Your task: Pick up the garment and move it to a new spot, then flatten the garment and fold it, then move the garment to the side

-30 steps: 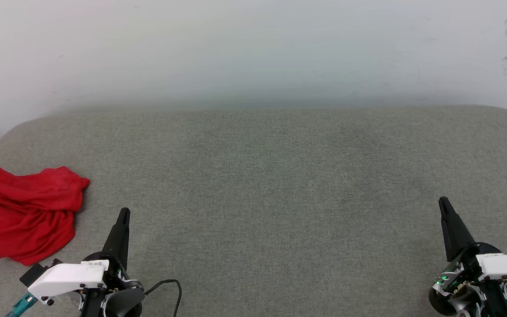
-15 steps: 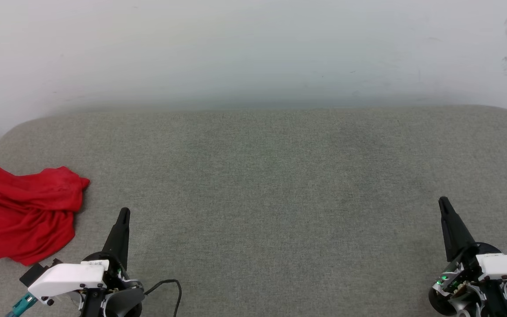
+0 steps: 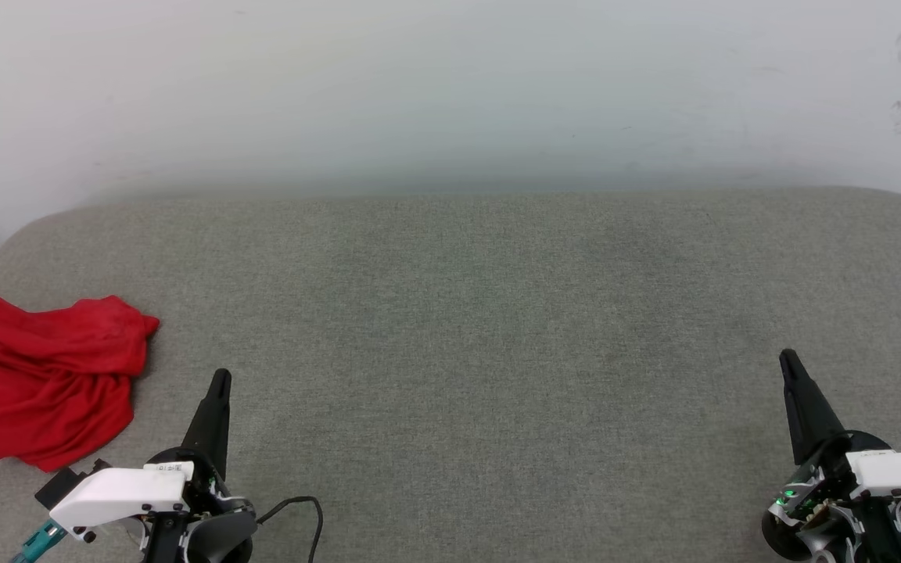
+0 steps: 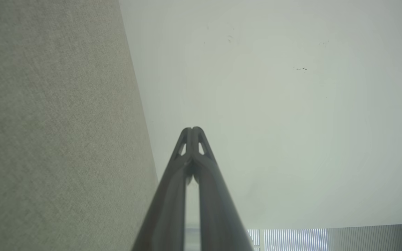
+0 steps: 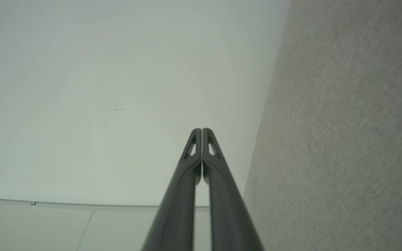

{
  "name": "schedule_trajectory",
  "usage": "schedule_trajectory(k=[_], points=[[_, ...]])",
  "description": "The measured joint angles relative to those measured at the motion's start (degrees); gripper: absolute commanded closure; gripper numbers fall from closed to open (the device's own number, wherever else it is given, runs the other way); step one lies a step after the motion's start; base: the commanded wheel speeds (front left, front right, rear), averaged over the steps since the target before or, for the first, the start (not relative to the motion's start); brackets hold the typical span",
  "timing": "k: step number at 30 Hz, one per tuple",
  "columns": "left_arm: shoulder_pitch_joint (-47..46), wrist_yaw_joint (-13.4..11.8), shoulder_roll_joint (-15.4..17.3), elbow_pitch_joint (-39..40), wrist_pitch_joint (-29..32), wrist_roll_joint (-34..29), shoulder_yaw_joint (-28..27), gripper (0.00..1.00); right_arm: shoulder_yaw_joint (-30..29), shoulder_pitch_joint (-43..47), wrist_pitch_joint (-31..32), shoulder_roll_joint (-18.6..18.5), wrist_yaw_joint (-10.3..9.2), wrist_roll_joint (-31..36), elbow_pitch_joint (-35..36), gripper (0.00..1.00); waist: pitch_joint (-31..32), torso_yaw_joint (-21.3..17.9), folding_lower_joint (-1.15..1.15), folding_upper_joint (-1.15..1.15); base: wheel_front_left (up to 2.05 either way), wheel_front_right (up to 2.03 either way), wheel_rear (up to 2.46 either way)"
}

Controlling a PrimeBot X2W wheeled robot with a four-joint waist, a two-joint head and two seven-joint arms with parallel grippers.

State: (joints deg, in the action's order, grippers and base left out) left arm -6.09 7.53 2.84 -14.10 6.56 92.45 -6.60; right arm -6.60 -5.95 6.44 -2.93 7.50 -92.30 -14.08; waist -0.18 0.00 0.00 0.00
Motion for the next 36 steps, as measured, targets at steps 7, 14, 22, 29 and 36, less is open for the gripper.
schedule_trajectory(k=[7,14,22,29,36], points=[[1.1,0.0,-0.1,-1.4,0.0,0.0,0.2,0.0,0.0,1.2,-0.1,0.1,-0.01,0.0,-1.3,0.0,0.0,0.0,0.0,0.0,0.0,0.0,0.0],[2.3,0.0,-0.2,-1.0,-1.3,0.0,2.1,0.0,0.7,2.6,-1.5,0.2,-0.02,0.1,-0.5,0.0,0.0,0.0,0.0,0.0,0.0,0.0,0.0],[2.3,-0.1,-0.2,1.3,-3.8,-1.1,4.5,0.0,2.1,3.0,-3.7,0.1,-0.02,1.5,2.3,0.0,0.0,0.1,0.0,0.0,0.0,0.0,0.0],[2.3,-0.1,-0.1,3.4,-5.5,-3.9,6.1,0.0,3.7,3.5,-5.5,-0.6,-0.02,6.0,4.0,0.0,0.0,0.3,0.0,0.0,0.0,0.0,0.0],[2.3,-0.1,-0.1,5.2,-7.2,-9.1,7.0,0.0,4.7,3.7,-7.2,-1.0,-0.02,13.8,5.7,0.0,0.1,0.4,0.0,0.0,0.0,0.0,0.0]])
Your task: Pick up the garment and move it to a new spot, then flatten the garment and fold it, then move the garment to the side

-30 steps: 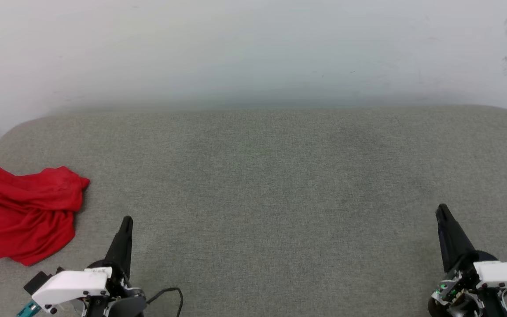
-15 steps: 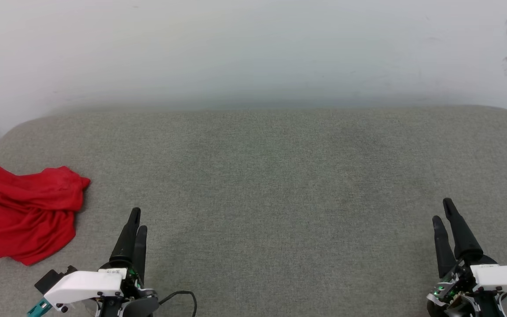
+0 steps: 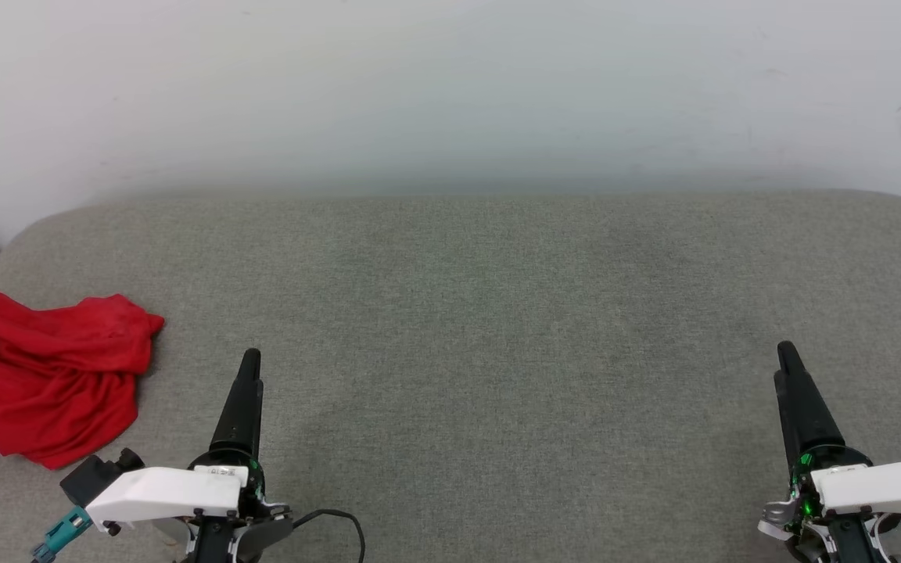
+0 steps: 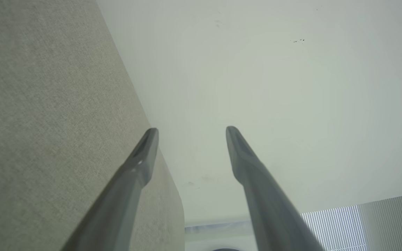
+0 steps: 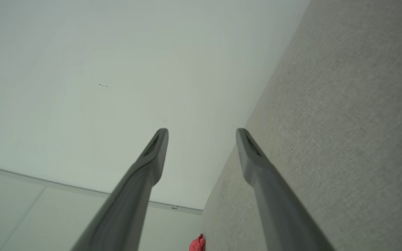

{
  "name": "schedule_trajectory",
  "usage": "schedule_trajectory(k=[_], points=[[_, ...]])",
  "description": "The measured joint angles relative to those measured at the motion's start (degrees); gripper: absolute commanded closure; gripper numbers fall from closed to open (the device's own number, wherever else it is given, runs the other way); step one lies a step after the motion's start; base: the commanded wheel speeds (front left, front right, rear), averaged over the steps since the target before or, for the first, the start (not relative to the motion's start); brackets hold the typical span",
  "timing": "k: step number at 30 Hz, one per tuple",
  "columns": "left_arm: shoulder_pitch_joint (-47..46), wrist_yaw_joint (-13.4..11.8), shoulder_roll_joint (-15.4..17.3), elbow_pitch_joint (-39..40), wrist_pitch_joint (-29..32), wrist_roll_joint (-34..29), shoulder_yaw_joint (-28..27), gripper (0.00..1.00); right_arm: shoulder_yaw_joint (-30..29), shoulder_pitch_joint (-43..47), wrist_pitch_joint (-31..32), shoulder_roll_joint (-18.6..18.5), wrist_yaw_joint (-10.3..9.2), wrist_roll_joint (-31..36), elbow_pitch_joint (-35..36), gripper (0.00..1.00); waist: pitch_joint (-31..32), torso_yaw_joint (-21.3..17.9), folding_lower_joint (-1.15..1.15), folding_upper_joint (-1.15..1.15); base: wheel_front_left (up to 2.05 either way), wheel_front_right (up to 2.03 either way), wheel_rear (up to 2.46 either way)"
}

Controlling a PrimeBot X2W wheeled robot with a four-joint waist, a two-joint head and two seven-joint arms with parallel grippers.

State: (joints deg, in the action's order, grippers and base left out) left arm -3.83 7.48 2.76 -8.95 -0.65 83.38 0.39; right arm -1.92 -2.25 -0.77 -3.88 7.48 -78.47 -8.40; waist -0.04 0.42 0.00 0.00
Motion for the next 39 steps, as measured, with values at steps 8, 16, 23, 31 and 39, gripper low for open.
schedule_trajectory(k=[8,16,23,31,39], points=[[0.0,0.0,0.1,0.6,-1.7,-9.1,1.1,0.0,0.8,0.2,-1.7,0.0,0.0,9.7,1.9,0.0,0.1,0.3,0.0,0.0,0.0,0.0,0.0],[-0.2,0.0,0.6,0.9,-3.2,-21.1,2.5,0.0,1.4,0.5,-3.1,0.0,0.0,19.4,2.7,0.0,0.2,0.5,0.0,0.0,0.0,0.0,0.0],[-0.6,0.0,0.7,1.0,-4.5,-31.1,3.1,0.0,1.2,0.9,-2.6,0.1,0.01,29.1,3.7,0.0,0.2,0.7,0.0,0.0,0.0,0.0,0.0],[-0.9,-0.5,0.8,0.5,-5.8,-41.7,3.2,0.0,1.3,1.0,-1.6,0.1,0.01,39.3,4.8,0.0,0.2,0.9,0.0,0.0,0.0,0.0,0.0],[-1.0,-1.5,1.7,0.2,-7.2,-50.2,3.8,0.0,1.4,1.1,-0.7,0.2,0.01,46.1,5.7,0.0,0.2,1.1,0.0,0.0,0.0,0.0,0.0]])
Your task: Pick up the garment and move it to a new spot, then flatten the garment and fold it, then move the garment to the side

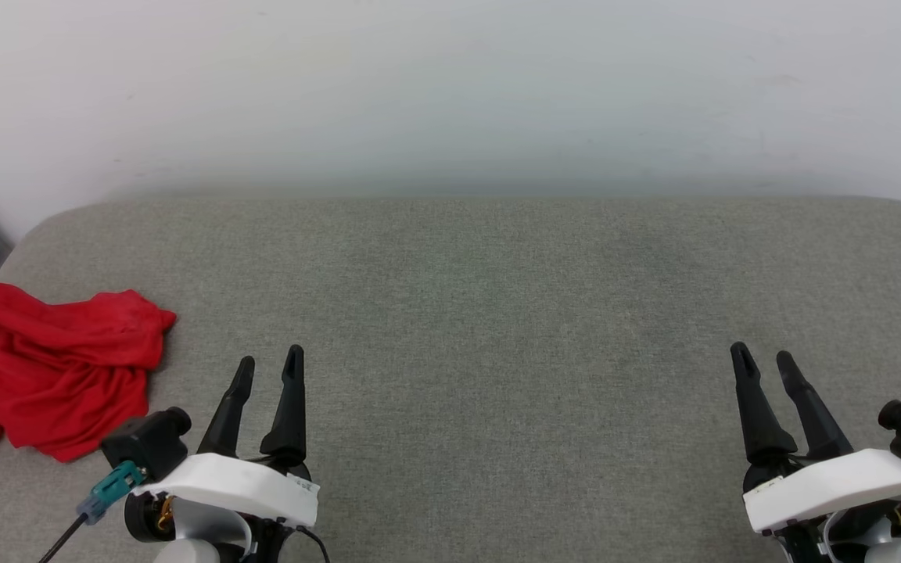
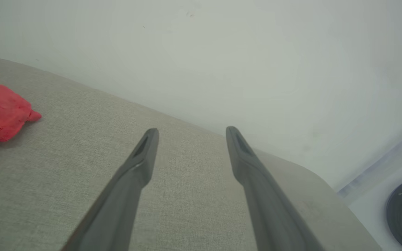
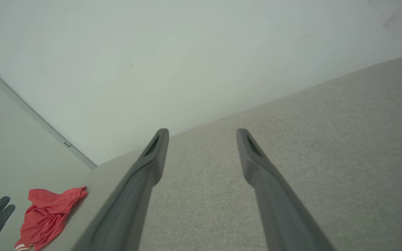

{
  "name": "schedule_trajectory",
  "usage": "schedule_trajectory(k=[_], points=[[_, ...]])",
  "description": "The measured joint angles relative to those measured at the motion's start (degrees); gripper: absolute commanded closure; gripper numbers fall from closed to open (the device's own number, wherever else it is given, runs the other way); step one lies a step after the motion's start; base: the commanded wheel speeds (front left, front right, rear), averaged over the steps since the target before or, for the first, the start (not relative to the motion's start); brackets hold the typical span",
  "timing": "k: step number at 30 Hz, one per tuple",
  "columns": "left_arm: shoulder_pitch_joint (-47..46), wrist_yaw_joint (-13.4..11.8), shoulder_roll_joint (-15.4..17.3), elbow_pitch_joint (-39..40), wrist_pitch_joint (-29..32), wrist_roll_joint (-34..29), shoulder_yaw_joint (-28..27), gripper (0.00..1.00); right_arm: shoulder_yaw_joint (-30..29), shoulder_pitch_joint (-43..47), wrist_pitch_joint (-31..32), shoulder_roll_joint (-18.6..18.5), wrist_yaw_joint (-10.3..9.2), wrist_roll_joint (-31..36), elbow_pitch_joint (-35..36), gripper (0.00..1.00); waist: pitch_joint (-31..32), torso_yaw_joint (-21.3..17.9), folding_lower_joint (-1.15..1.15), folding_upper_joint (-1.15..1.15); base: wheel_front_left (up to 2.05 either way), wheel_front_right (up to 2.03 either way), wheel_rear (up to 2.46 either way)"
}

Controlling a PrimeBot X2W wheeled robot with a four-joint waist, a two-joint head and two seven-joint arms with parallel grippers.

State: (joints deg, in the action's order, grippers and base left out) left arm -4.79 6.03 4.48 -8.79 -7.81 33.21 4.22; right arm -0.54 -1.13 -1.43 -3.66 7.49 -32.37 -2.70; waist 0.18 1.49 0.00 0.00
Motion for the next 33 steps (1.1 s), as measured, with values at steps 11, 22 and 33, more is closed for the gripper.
schedule_trajectory(k=[11,22,33], points=[[-0.2,-0.7,0.5,-0.8,-1.6,-7.8,1.1,0.0,-0.7,0.7,0.7,0.4,0.0,8.5,1.1,0.0,0.1,0.2,0.0,0.0,0.0,0.0,0.0],[-0.5,-1.3,0.8,-1.6,-3.0,-13.5,1.9,0.0,-0.8,1.2,0.6,0.6,0.0,13.8,1.9,0.0,0.1,0.3,0.0,0.0,0.0,0.0,0.0],[-0.8,-1.8,1.0,-2.7,-4.3,-18.8,2.5,0.0,-0.8,1.3,0.4,0.7,0.0,18.7,2.4,0.0,0.4,0.5,0.0,0.0,0.0,0.0,0.0]])
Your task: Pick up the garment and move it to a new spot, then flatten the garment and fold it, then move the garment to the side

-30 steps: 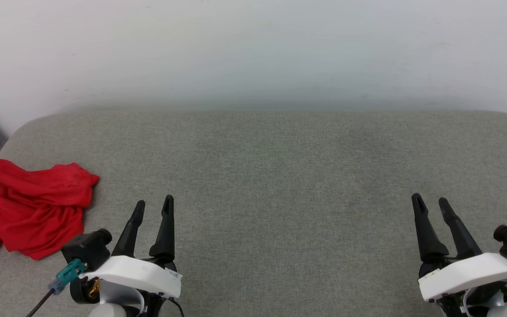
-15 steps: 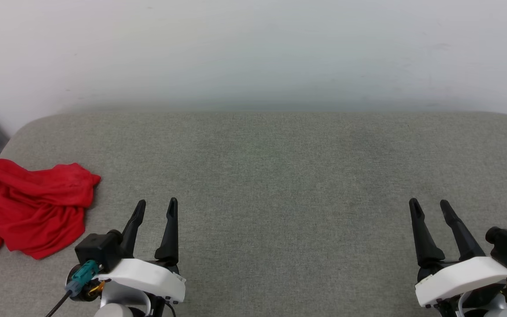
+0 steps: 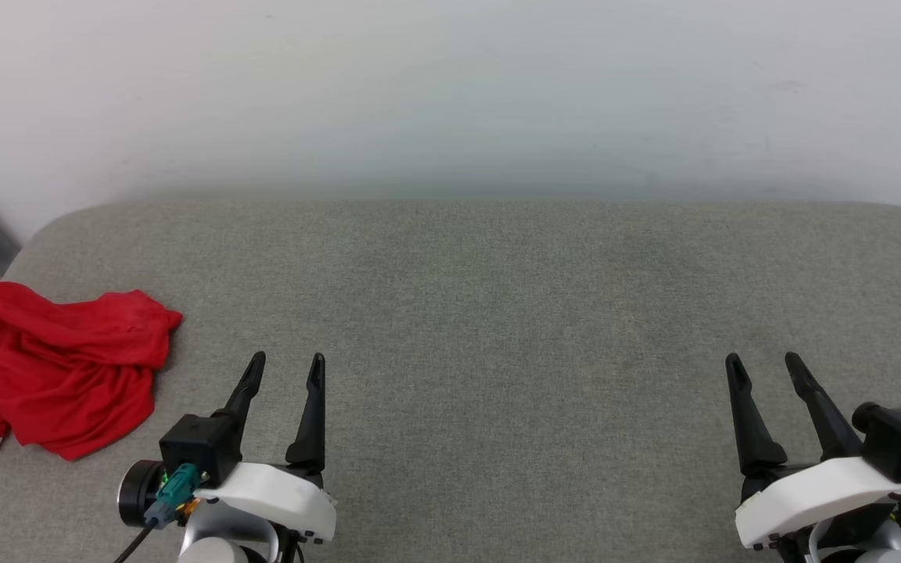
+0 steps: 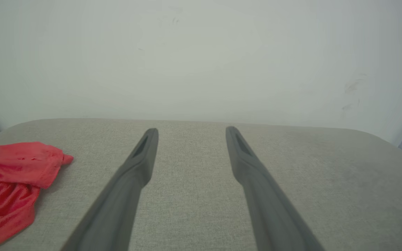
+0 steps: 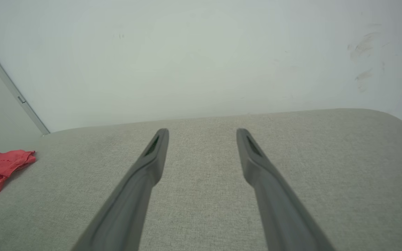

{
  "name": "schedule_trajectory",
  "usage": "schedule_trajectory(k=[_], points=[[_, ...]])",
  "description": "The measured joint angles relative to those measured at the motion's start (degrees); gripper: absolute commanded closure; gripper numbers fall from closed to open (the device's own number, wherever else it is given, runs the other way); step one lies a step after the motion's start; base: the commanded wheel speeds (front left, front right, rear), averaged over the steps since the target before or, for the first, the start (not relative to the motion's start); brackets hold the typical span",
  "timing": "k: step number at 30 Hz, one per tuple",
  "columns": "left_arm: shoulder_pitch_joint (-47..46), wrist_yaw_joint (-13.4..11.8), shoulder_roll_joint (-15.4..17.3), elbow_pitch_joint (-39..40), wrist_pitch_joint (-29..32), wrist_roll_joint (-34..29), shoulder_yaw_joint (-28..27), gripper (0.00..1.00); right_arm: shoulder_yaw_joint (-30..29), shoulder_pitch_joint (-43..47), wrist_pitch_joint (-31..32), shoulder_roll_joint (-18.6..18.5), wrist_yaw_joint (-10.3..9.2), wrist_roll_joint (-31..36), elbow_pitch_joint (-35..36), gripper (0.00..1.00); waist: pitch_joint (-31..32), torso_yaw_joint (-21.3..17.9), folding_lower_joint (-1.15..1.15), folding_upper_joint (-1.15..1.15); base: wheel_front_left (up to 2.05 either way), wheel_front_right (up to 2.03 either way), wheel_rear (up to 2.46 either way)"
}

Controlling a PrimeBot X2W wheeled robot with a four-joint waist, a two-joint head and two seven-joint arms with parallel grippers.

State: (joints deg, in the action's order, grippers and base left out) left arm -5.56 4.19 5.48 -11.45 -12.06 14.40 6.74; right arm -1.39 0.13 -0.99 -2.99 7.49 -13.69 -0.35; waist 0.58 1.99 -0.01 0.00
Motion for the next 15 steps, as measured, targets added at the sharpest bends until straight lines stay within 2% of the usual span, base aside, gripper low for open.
schedule_trajectory(k=[15], points=[[-0.2,-0.2,-0.2,-1.2,-1.7,-4.8,0.3,0.0,0.1,0.5,-0.8,0.0,0.0,5.3,0.4,0.0,0.4,0.0,0.0,0.0,0.0,0.0,0.0]])
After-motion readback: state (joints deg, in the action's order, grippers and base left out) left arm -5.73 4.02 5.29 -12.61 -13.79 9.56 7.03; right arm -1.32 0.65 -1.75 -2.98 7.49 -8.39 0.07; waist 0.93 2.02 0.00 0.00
